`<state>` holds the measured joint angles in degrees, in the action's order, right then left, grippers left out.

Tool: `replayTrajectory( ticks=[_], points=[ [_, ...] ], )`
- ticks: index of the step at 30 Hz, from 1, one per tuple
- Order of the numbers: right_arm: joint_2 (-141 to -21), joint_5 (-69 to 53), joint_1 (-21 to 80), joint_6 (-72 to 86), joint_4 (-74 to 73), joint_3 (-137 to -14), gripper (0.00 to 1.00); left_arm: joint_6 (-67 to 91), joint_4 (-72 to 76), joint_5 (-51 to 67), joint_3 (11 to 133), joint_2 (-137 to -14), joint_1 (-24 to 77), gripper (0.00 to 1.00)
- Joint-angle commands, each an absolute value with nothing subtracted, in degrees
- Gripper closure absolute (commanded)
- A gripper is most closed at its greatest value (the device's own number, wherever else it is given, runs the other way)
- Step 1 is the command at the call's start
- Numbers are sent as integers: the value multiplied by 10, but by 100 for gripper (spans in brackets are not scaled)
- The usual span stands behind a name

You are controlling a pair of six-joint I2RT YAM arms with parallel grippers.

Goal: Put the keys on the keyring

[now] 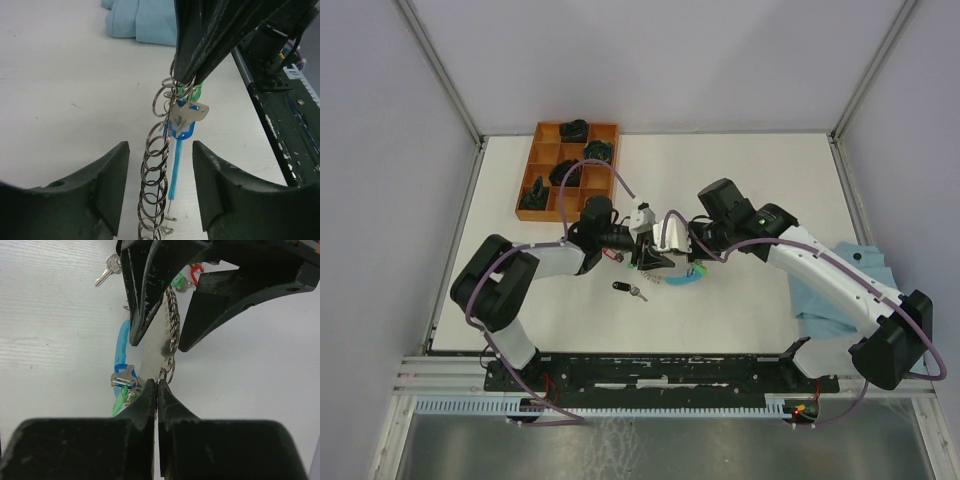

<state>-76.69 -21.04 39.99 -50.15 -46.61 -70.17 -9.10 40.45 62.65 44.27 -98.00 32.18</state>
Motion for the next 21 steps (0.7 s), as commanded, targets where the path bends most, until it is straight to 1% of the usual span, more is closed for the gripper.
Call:
replayTrajectory(
  ticks=[1, 2, 3, 5, 6, 9, 10, 13, 14, 16, 19, 21],
  points=[
    [-763, -233, 401, -534, -449, -734, 99, -118, 392, 654, 473, -985, 328, 48],
    [-763, -233, 401, -535, -449, -735, 99, -118, 386, 653, 475, -985, 330, 54],
    [-763, -232, 401, -536, -450, -735, 99, -120, 378, 652, 476, -984, 332, 58],
    [-761, -230, 400, -537, -450, -735, 99, -129, 364, 641, 473, -977, 334, 63],
    [-760, -228, 400, -538, -451, -736, 99, -135, 354, 632, 470, -973, 336, 67],
    [-749, -221, 400, -534, -450, -732, 90, -162, 339, 596, 456, -952, 343, 91],
    [-745, -220, 400, -531, -448, -730, 86, -169, 338, 584, 450, -943, 346, 96],
    [-728, -222, 400, -513, -436, -722, 76, -187, 338, 546, 434, -917, 355, 97],
    [-721, -224, 400, -502, -429, -718, 71, -192, 338, 529, 430, -909, 359, 97],
    [-705, -224, 399, -472, -413, -712, 65, -200, 338, 495, 422, -895, 368, 97],
    [-677, -201, 399, -395, -372, -700, 57, -213, 345, 442, 403, -872, 384, 97],
    [-659, -166, 399, -323, -340, -690, 50, -222, 362, 403, 385, -856, 397, 97]
  ],
)
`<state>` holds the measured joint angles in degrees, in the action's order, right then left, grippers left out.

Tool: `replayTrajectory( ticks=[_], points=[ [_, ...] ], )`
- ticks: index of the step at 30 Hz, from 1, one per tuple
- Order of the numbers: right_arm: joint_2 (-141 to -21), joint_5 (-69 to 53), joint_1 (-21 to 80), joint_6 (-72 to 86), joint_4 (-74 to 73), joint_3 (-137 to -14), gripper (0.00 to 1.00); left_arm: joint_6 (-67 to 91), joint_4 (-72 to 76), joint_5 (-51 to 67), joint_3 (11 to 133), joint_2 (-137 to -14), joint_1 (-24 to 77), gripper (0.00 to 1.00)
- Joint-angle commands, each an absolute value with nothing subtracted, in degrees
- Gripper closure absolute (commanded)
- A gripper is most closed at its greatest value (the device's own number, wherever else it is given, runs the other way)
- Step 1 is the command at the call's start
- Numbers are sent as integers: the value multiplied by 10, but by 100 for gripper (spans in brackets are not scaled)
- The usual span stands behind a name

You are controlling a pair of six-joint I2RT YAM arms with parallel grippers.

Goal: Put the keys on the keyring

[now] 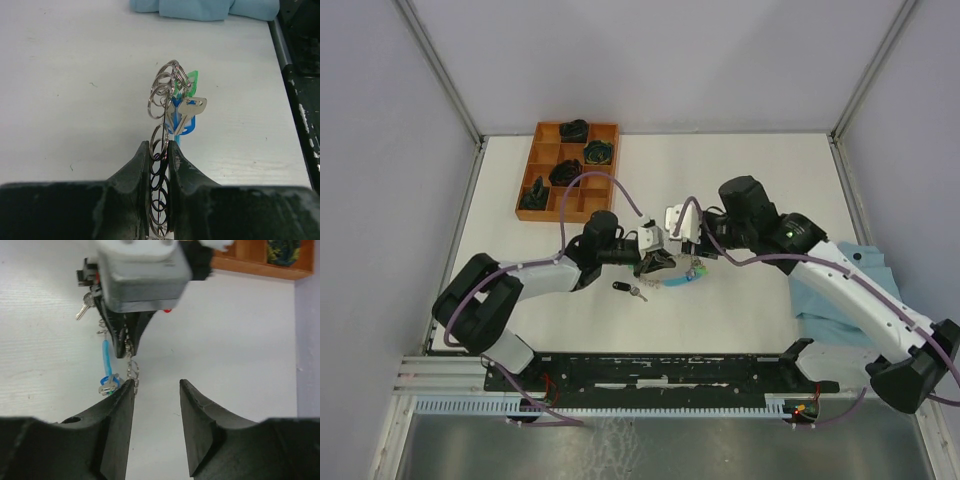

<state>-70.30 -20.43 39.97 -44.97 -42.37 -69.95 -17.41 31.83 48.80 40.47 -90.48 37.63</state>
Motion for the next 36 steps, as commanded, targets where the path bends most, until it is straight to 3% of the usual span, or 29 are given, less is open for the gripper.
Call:
replayTrajectory(
  ticks=[1, 4, 7, 16, 22, 25, 28, 36],
  points=[
    [-651, -146, 399, -284, -332, -687, 46, -230, 373, 381, 376, -849, 403, 97],
    [-635, -68, 399, -148, -329, -688, 34, -261, 384, 312, 356, -832, 425, 97],
    [-634, -10, 399, -45, -360, -699, 29, -265, 423, 239, 338, -826, 440, 97],
    [-641, 85, 399, 250, -401, -690, 27, -207, 573, 21, 320, -866, 528, 97],
    [-642, 146, 397, 345, -382, -657, 27, -218, 662, -49, 315, -916, 578, 97],
    [-650, 137, 381, 330, -401, -664, 27, -259, 663, -37, 308, -925, 581, 97],
    [-665, 54, 344, 322, -413, -664, 29, -334, 673, -17, 289, -928, 581, 97],
    [-708, -98, 307, 309, -381, -651, 41, -441, 644, 2, 278, -915, 582, 97]
  ],
)
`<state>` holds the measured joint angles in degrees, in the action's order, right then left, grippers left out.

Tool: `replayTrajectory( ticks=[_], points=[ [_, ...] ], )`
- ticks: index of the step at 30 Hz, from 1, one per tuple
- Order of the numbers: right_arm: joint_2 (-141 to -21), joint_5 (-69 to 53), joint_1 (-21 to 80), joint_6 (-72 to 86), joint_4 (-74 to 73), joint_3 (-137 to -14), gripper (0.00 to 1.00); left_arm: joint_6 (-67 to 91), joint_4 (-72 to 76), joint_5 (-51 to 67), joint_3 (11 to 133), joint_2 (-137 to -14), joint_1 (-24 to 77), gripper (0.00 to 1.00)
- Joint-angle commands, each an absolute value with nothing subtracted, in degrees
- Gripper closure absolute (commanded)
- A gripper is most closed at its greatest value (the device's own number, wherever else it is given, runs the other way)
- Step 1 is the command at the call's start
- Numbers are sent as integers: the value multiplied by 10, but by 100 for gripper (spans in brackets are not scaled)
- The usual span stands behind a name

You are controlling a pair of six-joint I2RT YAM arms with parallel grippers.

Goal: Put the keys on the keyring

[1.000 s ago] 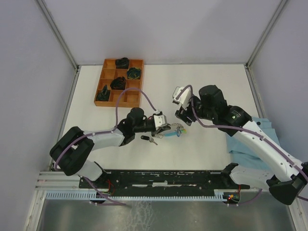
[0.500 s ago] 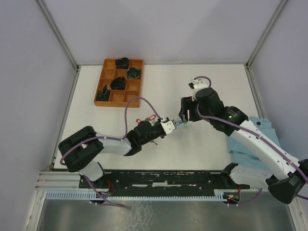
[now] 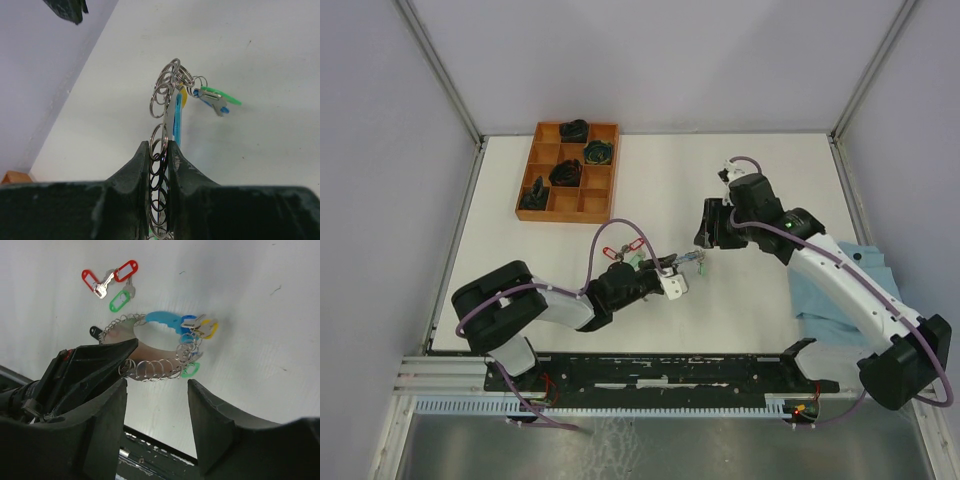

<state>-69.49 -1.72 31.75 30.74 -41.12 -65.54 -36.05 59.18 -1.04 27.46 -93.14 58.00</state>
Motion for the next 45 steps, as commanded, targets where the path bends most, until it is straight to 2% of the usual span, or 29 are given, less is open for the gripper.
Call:
replayTrajectory(
  ticks=[1, 16, 23, 26, 33, 38, 45],
  points=[
    [-713, -101, 304, 309, -378, -649, 43, -445, 641, 3, 277, -913, 582, 97],
    [-778, -166, 285, 336, -299, -598, 56, -453, 631, 18, 275, -894, 582, 97],
    [-770, -197, 285, 337, -294, -595, 62, -453, 626, 12, 277, -897, 581, 97],
    [-757, -199, 284, 331, -296, -592, 61, -453, 623, 12, 276, -897, 581, 97],
    [-732, -169, 278, 315, -307, -592, 48, -448, 620, 18, 270, -888, 582, 97],
    [-729, -161, 276, 314, -308, -589, 48, -448, 618, 18, 270, -887, 582, 97],
    [-732, -181, 275, 308, -296, -578, 54, -445, 619, 20, 269, -885, 582, 97]
  ],
)
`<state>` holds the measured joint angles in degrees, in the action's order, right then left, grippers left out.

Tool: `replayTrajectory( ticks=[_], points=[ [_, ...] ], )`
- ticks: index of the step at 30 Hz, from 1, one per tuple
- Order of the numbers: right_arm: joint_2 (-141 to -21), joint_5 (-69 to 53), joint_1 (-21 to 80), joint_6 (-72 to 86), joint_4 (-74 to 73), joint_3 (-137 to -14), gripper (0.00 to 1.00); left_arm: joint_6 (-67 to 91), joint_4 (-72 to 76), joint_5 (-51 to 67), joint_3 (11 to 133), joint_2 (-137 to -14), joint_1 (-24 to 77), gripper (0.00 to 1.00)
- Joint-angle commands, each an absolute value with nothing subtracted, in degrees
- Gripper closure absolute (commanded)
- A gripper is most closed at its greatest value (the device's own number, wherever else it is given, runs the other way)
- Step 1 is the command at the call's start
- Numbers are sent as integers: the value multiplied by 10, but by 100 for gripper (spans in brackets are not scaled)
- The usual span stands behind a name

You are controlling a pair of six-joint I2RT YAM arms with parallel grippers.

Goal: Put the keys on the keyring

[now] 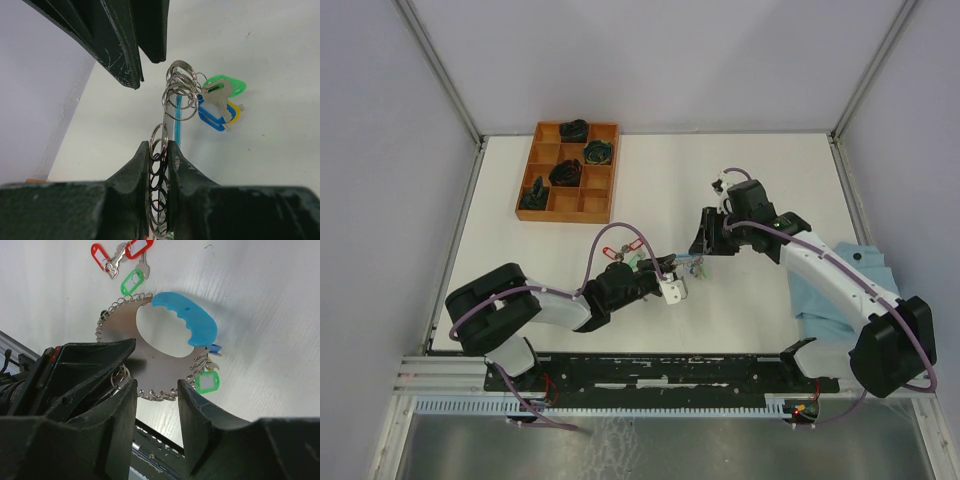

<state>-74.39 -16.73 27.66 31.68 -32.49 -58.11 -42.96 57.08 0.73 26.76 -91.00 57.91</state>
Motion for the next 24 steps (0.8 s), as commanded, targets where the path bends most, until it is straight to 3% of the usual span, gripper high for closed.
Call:
replayTrajectory(
  ticks=[1, 10, 17, 24],
  points=[
    [-729, -178, 274, 303, -298, -579, 54, -443, 620, 20, 268, -884, 582, 97],
    [-663, -191, 245, 251, -294, -549, 56, -394, 640, 4, 262, -880, 581, 97],
    [-629, -252, 234, 245, -216, -486, 69, -317, 647, 2, 258, -875, 577, 97],
    [-619, -277, 229, 251, -164, -441, 72, -273, 652, 15, 255, -870, 568, 97]
  ],
)
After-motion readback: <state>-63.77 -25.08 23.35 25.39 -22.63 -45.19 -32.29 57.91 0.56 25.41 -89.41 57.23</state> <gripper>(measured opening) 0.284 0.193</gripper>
